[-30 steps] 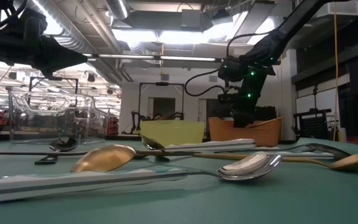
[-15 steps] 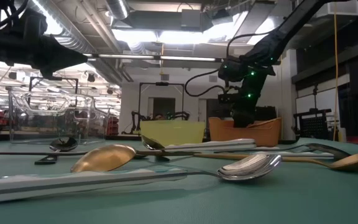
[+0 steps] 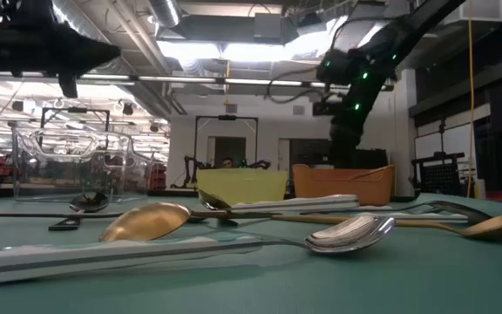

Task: Sort silverware by color (type)
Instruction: Put the gold spoon into the orange bin

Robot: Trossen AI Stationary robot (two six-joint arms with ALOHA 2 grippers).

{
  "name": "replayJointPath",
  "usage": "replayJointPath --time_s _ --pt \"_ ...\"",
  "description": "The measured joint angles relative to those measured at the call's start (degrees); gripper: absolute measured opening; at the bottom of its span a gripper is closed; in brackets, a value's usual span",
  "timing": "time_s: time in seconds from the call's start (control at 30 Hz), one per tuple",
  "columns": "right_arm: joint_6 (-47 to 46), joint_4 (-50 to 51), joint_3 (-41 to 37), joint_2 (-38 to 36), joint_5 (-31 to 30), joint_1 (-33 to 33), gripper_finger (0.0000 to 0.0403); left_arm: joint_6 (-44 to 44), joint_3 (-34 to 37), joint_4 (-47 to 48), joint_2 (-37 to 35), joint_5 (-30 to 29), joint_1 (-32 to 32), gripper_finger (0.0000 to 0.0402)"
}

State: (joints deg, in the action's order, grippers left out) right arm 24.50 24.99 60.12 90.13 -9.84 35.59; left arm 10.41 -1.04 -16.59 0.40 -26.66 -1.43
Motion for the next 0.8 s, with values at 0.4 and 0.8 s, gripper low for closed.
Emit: replayJointPath --time_s 0.4,0.8 --pt "-6.3 11.9 0.0 -15.7 6.0 -7.1 0.0104 4.2 0.0 -13.8 10.9 4.0 -1.1 0.0004" --pt "-8.2 12.5 0.0 -22.3 5.9 -21.8 0.0104 0.5 -14.2 -17.0 33.2 3.8 -5.9 0.0004"
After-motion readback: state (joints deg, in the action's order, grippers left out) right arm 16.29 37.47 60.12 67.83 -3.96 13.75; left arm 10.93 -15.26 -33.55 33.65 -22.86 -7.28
